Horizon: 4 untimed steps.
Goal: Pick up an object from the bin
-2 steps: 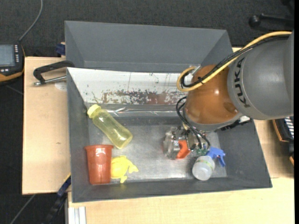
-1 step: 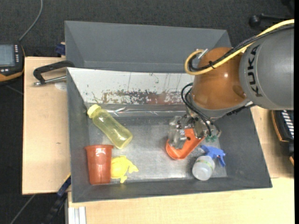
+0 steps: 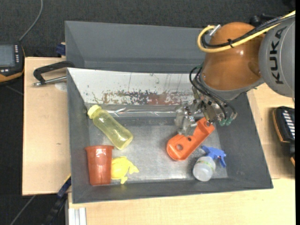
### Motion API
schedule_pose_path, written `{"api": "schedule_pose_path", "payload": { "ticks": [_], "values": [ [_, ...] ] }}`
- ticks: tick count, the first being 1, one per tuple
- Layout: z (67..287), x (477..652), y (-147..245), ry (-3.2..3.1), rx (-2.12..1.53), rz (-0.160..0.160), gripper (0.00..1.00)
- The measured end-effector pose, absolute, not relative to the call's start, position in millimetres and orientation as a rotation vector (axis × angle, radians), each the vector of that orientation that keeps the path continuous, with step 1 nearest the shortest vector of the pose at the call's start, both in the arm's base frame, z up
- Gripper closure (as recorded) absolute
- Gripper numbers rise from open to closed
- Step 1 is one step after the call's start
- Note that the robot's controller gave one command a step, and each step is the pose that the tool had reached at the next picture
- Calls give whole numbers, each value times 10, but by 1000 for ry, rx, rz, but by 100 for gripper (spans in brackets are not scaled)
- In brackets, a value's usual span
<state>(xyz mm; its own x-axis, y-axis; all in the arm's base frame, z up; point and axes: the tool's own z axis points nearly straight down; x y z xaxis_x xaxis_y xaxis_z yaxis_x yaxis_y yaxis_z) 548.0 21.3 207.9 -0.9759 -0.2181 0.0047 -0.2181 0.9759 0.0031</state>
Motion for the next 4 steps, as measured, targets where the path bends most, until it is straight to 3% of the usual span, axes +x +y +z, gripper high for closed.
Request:
{"api": "schedule_pose_path", "payload": {
  "ticks": [1, 2, 3, 4],
  "values": [
    [958, 5638, -122, -3118, 373, -5, 0],
    [713, 5655, -194, -3116, 364, -6, 100],
    [713, 5655, -194, -3116, 363, -7, 100],
    [1915, 5617, -191, -3122, 367, -7, 100]
  ]
}}
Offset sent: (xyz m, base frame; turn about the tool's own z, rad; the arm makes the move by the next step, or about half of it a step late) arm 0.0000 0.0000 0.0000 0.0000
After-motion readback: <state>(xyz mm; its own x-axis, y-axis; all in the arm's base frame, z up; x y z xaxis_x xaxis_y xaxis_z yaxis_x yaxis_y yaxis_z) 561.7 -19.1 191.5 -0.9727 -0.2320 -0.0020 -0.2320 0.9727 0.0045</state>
